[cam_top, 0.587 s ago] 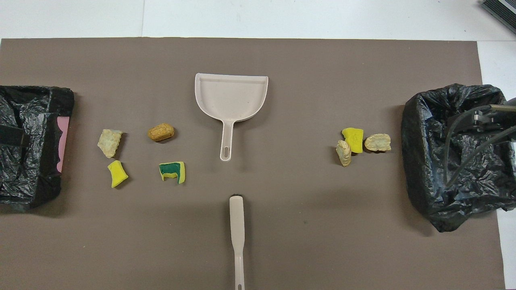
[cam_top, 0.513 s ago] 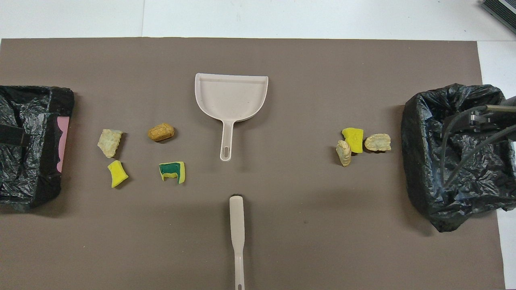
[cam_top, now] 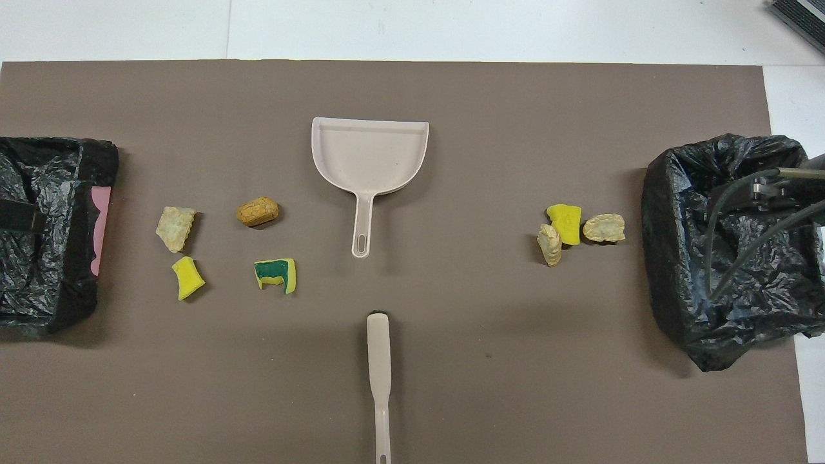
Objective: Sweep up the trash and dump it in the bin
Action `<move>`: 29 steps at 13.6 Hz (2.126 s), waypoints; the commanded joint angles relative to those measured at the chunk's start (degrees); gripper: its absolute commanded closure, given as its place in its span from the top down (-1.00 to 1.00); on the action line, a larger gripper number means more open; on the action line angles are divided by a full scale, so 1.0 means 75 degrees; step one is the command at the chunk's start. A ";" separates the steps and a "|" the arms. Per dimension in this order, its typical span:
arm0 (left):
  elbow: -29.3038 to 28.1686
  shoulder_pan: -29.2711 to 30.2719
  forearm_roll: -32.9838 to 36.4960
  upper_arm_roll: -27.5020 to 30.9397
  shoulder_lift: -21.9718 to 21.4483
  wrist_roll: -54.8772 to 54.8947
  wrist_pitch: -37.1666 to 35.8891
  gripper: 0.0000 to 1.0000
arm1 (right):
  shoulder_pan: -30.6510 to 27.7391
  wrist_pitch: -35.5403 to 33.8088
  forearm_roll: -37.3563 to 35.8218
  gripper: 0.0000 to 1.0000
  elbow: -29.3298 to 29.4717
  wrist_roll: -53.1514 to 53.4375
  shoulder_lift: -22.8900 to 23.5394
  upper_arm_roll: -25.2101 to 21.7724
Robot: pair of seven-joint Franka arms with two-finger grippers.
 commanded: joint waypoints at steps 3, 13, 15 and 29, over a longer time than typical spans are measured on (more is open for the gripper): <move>-0.0057 0.0113 0.0006 -0.0038 -0.0040 -0.0017 0.0107 1.00 | -0.0051 -0.0090 0.0116 1.00 -0.0027 -0.0039 -0.0062 0.0026; -0.0618 -0.0635 -0.0416 -0.0190 -0.0239 -0.0459 0.0306 1.00 | 0.0194 0.1069 0.0854 1.00 -0.0192 0.0019 0.0346 0.0085; -0.1155 -0.1057 -0.0417 -0.0214 -0.0496 -0.0625 0.0797 1.00 | 0.0591 0.1326 0.0725 1.00 -0.0087 0.0066 0.0675 0.0096; -0.6007 -0.5321 -0.0428 -0.0249 -0.2220 -0.4994 0.3187 1.00 | 0.3801 0.3471 0.0526 1.00 0.2007 0.3015 0.4129 0.0143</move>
